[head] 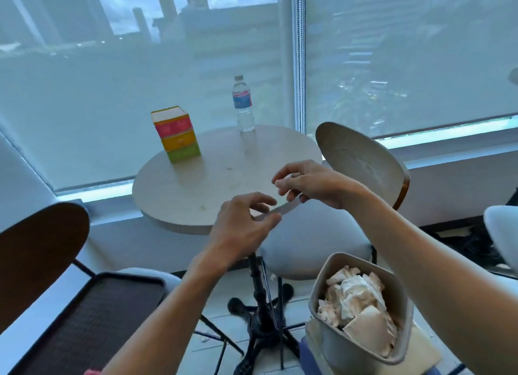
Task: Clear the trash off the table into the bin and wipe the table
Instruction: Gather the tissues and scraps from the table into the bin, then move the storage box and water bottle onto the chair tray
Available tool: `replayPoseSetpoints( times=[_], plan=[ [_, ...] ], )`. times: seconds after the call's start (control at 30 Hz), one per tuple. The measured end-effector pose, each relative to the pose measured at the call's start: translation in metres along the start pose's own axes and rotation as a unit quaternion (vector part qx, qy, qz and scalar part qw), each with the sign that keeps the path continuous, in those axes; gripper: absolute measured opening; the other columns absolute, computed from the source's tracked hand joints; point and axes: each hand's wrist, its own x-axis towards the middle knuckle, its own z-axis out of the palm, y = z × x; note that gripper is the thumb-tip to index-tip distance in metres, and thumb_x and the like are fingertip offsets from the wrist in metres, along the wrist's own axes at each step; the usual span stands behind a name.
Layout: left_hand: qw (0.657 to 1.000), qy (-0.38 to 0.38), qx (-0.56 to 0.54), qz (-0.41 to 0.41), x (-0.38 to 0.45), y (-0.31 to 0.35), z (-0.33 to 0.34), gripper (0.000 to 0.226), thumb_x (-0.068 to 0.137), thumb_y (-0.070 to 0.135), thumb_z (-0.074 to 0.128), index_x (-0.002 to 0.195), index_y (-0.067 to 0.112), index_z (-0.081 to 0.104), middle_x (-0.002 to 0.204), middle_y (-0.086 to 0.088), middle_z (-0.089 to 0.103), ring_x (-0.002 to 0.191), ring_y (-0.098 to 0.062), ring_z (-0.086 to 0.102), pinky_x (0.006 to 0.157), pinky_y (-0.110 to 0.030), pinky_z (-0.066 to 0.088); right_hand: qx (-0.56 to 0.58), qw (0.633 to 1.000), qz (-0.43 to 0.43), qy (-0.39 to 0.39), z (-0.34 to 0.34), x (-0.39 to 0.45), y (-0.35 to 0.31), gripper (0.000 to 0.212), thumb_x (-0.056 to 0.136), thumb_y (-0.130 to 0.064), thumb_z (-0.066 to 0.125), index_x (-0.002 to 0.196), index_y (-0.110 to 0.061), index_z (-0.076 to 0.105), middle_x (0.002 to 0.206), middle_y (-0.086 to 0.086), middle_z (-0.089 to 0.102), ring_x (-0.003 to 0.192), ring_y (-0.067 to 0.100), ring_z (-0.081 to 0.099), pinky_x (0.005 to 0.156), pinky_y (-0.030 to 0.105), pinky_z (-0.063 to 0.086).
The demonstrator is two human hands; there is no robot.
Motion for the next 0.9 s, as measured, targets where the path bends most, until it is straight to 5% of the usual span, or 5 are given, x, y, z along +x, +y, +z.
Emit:
replayPoseSetpoints(
  times=[0.23, 0.47, 0.67, 0.9],
  plan=[
    [0.995, 0.089, 0.031, -0.016, 0.000, -0.044, -0.072, 0.022, 0.083, 0.035, 0.072, 0.105, 0.028, 0.072, 0.094, 0.009, 0.071, 0.071, 0.000, 0.060, 0.067, -0.020, 0.048, 0.026, 0.998, -0.006, 0.056, 0.051, 0.026, -0.038, 0.008, 0.095, -0.017, 0.060, 0.097, -0.016, 0.067, 0.091, 0.006, 0.067, 0.081, 0.015, 0.060, 0.071, 0.028, 0.049],
    [0.990, 0.122, 0.009, -0.063, 0.005, -0.078, -0.112, 0.017, 0.083, 0.030, 0.072, 0.099, 0.026, 0.073, 0.088, 0.008, 0.072, 0.072, 0.002, 0.058, 0.078, -0.027, 0.051, 0.116, 0.987, 0.002, 0.107, 0.079, 0.047, -0.060, 0.010, 0.095, -0.009, 0.058, 0.093, -0.013, 0.066, 0.084, 0.005, 0.062, 0.079, 0.016, 0.058, 0.069, 0.025, 0.050],
    [0.986, 0.137, -0.024, -0.088, 0.018, -0.097, -0.130, 0.018, 0.084, 0.028, 0.072, 0.101, 0.023, 0.074, 0.090, 0.007, 0.071, 0.072, 0.005, 0.058, 0.063, -0.013, 0.041, 0.113, 0.990, 0.002, 0.089, 0.089, 0.075, -0.073, 0.009, 0.096, -0.009, 0.057, 0.096, -0.012, 0.065, 0.089, 0.008, 0.062, 0.082, 0.018, 0.059, 0.071, 0.026, 0.052],
    [0.973, 0.155, -0.096, -0.141, 0.057, -0.121, -0.139, 0.019, 0.083, 0.026, 0.073, 0.102, 0.024, 0.072, 0.092, 0.005, 0.071, 0.085, -0.008, 0.064, 0.073, -0.022, 0.047, 0.103, 0.992, 0.002, 0.067, 0.093, 0.134, -0.079, 0.007, 0.095, -0.018, 0.061, 0.097, -0.012, 0.064, 0.086, 0.005, 0.059, 0.083, 0.017, 0.056, 0.074, 0.027, 0.052]
  ],
)
